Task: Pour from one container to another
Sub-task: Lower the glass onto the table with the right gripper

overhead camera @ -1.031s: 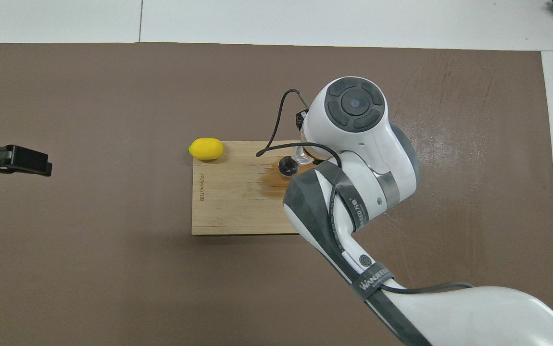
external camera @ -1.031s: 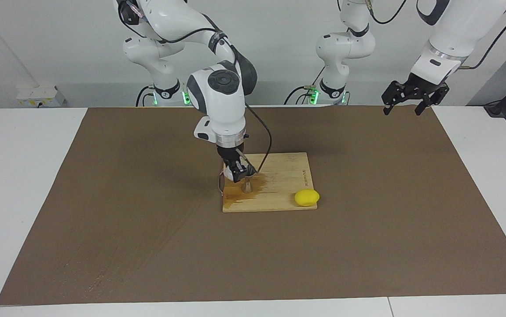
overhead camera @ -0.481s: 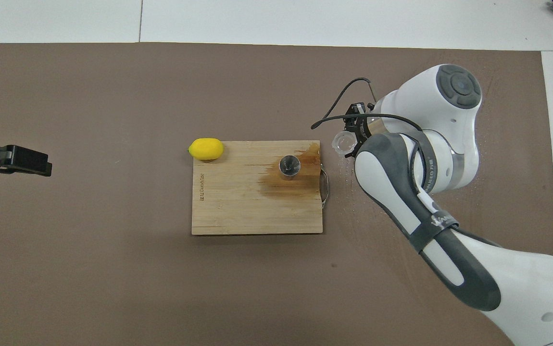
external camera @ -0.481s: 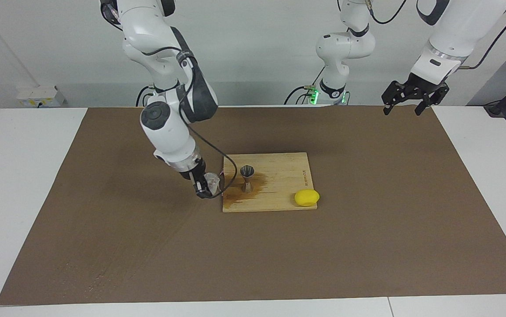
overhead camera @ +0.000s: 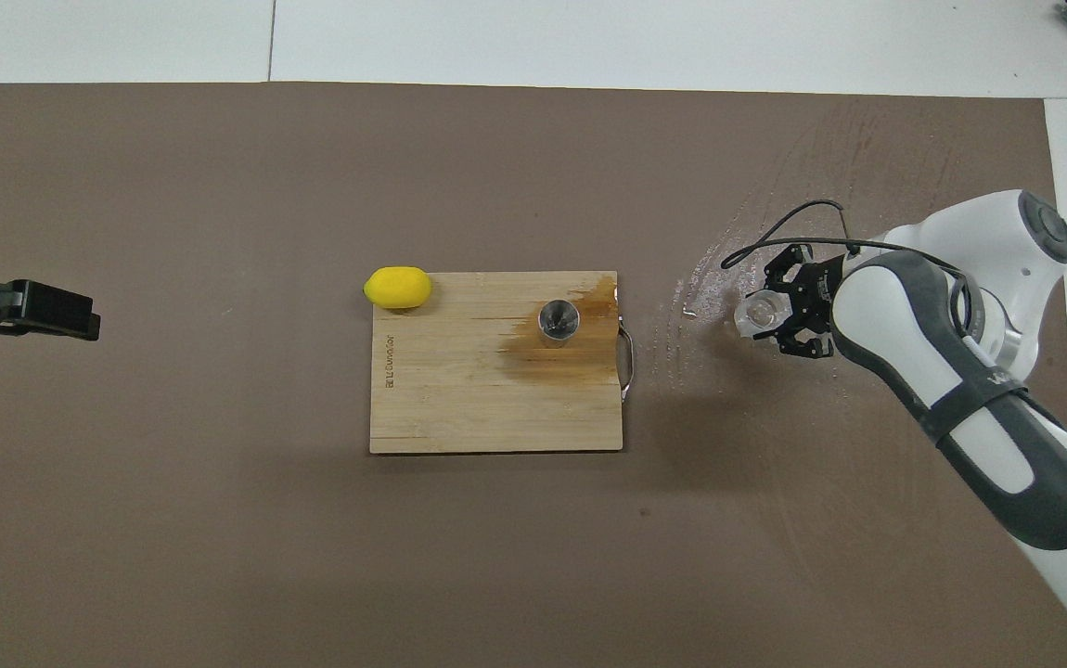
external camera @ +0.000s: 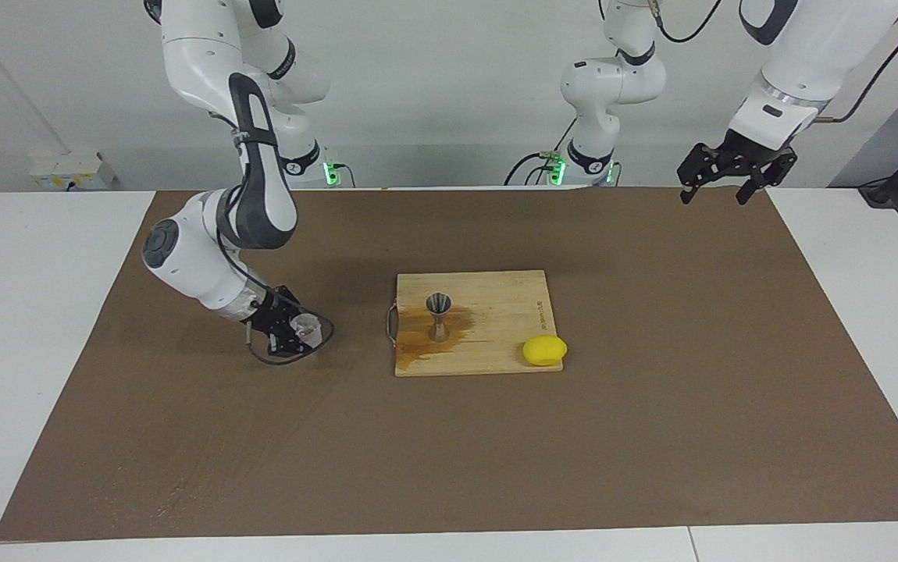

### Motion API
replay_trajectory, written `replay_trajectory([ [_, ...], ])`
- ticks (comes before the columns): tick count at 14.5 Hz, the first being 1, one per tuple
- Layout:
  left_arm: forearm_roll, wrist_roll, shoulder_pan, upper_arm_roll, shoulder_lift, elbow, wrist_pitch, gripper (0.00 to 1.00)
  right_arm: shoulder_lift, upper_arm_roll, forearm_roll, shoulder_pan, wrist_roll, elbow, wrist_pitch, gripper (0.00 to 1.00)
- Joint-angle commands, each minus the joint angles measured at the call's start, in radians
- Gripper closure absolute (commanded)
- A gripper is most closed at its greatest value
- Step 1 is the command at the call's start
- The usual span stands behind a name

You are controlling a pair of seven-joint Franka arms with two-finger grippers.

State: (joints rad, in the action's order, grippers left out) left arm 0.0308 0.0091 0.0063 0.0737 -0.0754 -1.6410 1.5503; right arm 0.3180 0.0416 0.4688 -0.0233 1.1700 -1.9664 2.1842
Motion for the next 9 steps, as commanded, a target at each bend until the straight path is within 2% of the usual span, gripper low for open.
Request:
replay_trajectory([
  [1,0.012,0.006,0.011,0.003,-0.020,-0.013,-0.015,0.00,-0.024,0.015,0.034,-0.058,-0.091,-0.061,0.012,1.00],
  [5,0.012,0.006,0.011,0.003,-0.021,-0.013,-0.015,0.00,-0.020,0.015,0.040,-0.107,-0.165,-0.081,-0.010,1.00],
  [6,0.012,0.006,0.011,0.003,-0.020,-0.013,-0.015,0.00,-0.020,0.015,0.040,-0.112,-0.165,-0.081,-0.026,0.79],
  [7,0.012,0.006,0.011,0.003,-0.020,-0.013,-0.015,0.00,-0.022,0.014,0.040,-0.113,-0.164,-0.081,-0.026,0.38],
  [9,0.012,0.006,0.011,0.003,-0.020,-0.013,-0.015,0.00,-0.023,0.012,0.040,-0.113,-0.161,-0.081,-0.024,0.06],
])
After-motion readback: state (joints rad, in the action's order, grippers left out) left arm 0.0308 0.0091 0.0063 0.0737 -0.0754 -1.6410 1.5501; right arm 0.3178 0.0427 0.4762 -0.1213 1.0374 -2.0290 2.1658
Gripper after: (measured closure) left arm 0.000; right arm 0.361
